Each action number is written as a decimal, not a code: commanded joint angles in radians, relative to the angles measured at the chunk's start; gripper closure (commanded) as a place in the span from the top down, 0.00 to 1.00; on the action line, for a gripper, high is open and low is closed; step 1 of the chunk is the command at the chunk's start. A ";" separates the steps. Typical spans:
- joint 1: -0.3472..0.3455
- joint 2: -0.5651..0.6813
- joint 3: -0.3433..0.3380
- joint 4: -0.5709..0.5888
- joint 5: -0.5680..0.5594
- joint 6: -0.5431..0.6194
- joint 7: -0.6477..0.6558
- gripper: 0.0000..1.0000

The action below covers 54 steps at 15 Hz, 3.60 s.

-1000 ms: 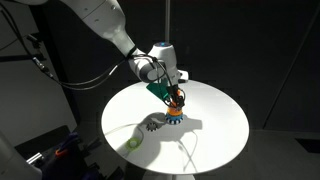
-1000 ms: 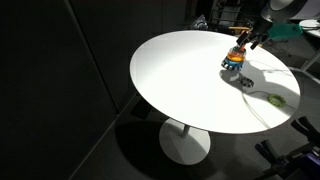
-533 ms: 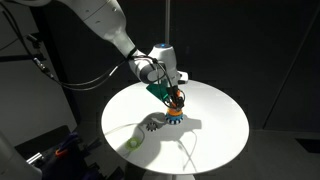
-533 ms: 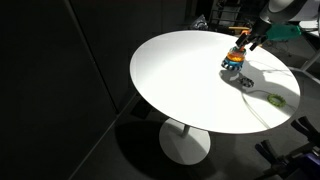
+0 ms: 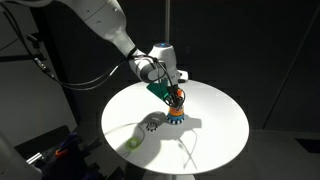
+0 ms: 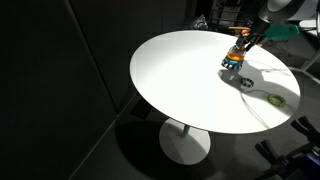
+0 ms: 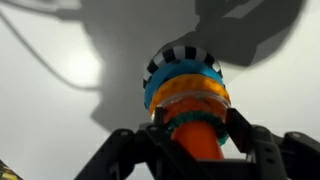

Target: Put the green ring on the table

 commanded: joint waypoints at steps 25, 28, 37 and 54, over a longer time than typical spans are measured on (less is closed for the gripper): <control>-0.043 -0.204 0.029 -0.066 0.024 -0.084 -0.025 0.38; -0.046 -0.244 0.038 -0.072 0.038 -0.108 -0.037 0.38; -0.040 -0.357 0.041 -0.140 0.100 -0.213 -0.126 0.38; -0.046 -0.220 -0.028 -0.205 0.037 -0.262 -0.153 0.38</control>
